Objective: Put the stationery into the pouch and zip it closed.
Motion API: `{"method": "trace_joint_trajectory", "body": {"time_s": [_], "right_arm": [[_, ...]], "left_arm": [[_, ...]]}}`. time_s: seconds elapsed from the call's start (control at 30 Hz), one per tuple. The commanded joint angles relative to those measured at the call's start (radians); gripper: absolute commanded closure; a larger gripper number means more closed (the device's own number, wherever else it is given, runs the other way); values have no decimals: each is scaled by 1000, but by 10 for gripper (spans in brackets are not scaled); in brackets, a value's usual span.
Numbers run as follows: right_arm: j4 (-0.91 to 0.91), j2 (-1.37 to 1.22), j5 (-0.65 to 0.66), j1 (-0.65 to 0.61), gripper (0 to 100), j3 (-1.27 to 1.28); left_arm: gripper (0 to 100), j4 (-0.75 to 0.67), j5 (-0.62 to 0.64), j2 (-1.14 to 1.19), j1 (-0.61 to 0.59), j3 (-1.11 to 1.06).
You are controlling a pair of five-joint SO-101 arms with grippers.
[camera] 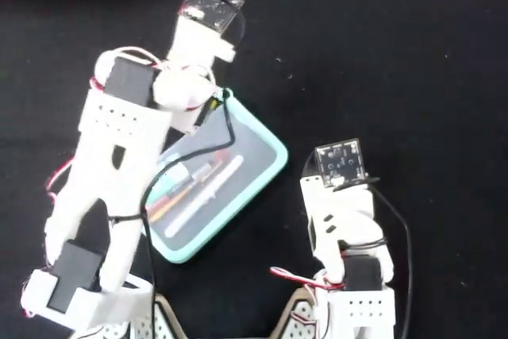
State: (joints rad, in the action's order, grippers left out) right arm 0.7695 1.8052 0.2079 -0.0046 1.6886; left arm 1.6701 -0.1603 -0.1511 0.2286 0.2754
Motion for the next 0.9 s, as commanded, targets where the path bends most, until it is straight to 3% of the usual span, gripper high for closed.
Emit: {"method": "trace_joint_trajectory", "body": {"time_s": [0.0,0.17,0.37,0.63,0.87], "right_arm": [[5,64,0,14,986,-2],[5,64,-6,12,986,-2],[5,64,-3,6,986,-2],[11,65,2,-91,927,-4],[265,67,-6,-103,920,-4]], "left_arm": [[969,-66,3,-12,-150,-87],[970,-126,3,-212,-329,-298],[970,-201,3,-555,-435,-825],[970,-608,3,-1023,-645,-1400],[952,-542,-31,-1290,-661,-1587]]}}
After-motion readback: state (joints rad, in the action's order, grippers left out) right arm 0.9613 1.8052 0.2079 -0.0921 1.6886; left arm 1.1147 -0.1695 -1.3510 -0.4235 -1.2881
